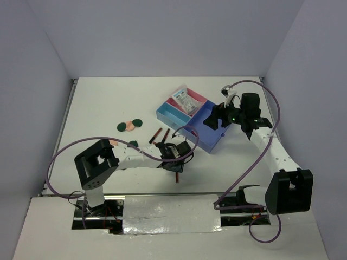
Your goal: Organize the makeup
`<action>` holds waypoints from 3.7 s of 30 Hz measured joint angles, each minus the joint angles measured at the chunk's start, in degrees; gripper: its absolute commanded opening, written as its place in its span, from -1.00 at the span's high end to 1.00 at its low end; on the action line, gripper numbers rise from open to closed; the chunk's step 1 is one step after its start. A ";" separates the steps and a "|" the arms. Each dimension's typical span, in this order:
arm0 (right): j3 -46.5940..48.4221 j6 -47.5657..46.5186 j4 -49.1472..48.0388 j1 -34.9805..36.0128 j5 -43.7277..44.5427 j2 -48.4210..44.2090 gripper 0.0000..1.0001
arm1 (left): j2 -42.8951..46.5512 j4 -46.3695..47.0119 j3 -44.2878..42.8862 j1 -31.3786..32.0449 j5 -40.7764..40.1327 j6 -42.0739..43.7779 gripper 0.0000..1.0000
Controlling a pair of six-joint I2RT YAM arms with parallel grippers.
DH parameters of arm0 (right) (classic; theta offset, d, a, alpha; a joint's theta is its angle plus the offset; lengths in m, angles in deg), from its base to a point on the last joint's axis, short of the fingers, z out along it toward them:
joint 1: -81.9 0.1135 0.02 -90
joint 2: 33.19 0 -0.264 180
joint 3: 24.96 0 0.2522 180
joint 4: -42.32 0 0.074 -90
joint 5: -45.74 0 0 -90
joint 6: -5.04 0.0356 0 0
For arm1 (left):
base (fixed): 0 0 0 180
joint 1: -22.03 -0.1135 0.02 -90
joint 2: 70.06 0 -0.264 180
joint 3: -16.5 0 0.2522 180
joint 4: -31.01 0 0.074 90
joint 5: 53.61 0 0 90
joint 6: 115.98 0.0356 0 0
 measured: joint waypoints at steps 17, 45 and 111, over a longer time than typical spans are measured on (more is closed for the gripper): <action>-0.09 1.33 -1.55 -0.90 -0.92 -0.02 -0.65 | -4.24 -2.69 -5.53 0.07 -0.46 0.70 0.71; -0.85 4.57 -2.51 -8.26 -1.18 -0.26 0.51 | 1.79 12.17 -9.73 -2.12 9.81 16.55 1.00; 6.86 -15.30 11.06 12.87 -10.69 5.53 -0.08 | 22.91 29.73 7.23 -26.84 21.57 16.55 -0.02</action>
